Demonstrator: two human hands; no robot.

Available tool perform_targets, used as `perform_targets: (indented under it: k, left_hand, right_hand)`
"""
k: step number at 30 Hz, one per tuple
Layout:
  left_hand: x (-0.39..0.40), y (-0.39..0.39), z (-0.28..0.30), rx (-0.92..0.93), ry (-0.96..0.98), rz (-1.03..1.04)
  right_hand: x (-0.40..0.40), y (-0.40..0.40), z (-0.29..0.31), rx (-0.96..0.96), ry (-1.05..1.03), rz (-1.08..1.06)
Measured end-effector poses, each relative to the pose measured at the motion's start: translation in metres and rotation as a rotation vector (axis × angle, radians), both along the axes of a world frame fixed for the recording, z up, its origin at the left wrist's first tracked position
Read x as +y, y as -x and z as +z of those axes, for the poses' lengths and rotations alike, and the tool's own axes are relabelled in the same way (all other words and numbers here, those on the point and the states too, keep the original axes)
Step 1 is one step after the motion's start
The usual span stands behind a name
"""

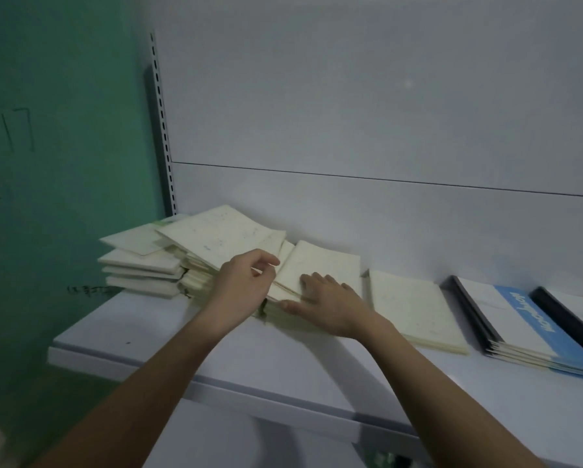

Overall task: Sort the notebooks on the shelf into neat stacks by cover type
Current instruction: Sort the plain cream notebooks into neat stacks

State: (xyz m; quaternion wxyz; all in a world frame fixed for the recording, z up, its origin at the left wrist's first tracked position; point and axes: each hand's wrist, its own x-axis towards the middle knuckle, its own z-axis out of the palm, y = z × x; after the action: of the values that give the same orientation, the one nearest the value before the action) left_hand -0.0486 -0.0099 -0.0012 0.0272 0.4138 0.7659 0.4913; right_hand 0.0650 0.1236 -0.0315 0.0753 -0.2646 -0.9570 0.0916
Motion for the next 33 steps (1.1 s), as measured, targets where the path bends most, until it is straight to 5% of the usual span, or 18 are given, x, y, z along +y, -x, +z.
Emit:
perform_targets:
  k: [5, 9, 13, 17, 23, 29, 33]
  left_hand:
    - [-0.009, 0.016, -0.003, -0.08, 0.057, -0.091]
    - [-0.009, 0.018, 0.001, -0.242, 0.077, -0.183]
    - [-0.003, 0.016, 0.015, -0.743, 0.058, -0.392]
    - [0.004, 0.021, 0.027, -1.184, -0.015, -0.621]
    - [0.0, 0.037, 0.023, -1.139, -0.068, -0.461]
    - [-0.008, 0.072, 0.032, -1.002, -0.259, -0.344]
    - [-0.016, 0.088, 0.036, -1.033, -0.274, -0.349]
  right_hand:
    - [-0.019, -0.024, -0.018, 0.124, -0.187, -0.025]
    - [-0.03, -0.039, -0.013, 0.319, -0.136, -0.073]
    - [-0.042, -0.032, -0.002, 0.683, -0.063, -0.228]
    - [-0.06, -0.022, 0.003, 0.729, -0.099, -0.14]
    - [-0.069, -0.011, 0.006, 0.526, -0.162, 0.065]
    - [-0.051, -0.01, 0.0, 0.271, 0.003, -0.193]
    - [-0.037, 0.001, -0.011, 0.129, -0.02, -0.161]
